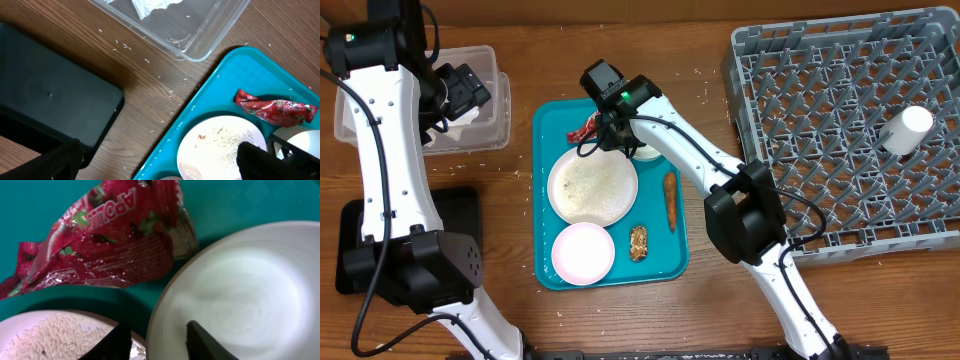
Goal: Sort waste into correct bins and load items into the dishwasher
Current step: 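Grip the small white bowl's rim with the right gripper and lift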
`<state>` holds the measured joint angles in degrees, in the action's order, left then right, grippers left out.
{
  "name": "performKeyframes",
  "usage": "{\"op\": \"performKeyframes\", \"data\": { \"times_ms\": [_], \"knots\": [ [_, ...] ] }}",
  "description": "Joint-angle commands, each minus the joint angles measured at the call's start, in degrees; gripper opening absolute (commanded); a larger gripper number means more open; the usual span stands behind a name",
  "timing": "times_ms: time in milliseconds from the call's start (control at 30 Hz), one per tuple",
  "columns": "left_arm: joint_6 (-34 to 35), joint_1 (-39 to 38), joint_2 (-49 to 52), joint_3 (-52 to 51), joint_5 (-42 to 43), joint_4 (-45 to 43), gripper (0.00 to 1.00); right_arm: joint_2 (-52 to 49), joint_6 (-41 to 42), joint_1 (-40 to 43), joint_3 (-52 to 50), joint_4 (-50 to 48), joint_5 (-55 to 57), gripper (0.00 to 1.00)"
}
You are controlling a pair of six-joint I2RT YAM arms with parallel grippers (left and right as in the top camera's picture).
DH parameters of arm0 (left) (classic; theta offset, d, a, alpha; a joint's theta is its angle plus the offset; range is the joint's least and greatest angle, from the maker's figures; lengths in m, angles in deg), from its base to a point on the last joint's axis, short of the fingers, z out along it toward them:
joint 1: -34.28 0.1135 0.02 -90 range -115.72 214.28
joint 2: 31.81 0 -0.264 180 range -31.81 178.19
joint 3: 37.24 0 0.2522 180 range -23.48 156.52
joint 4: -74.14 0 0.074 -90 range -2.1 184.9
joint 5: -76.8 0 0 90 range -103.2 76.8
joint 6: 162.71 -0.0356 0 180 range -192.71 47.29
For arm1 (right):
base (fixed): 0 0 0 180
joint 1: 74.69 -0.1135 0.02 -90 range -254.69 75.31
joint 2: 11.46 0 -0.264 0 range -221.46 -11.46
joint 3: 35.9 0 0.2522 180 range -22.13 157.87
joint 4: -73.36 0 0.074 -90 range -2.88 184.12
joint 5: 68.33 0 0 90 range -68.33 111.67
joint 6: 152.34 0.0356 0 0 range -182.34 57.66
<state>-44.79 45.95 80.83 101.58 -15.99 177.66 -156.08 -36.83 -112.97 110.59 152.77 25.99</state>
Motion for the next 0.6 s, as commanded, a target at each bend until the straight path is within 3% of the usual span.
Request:
{"op": "performKeyframes", "data": {
  "times_ms": [0,400,567],
  "knots": [
    [-1.11,-0.04,-0.24,0.24,-0.59,-0.07,1.00,-0.33,0.48,0.04,-0.02,-0.26,0.09,0.32],
    [-1.09,-0.04,-0.24,0.24,-0.59,-0.09,1.00,0.24,0.48,0.20,1.70,2.14,-0.17,0.04],
    [-1.11,-0.04,-0.24,0.24,-0.59,-0.07,1.00,1.03,0.48,0.28,3.45,3.48,-0.20,0.04]
  ]
}}
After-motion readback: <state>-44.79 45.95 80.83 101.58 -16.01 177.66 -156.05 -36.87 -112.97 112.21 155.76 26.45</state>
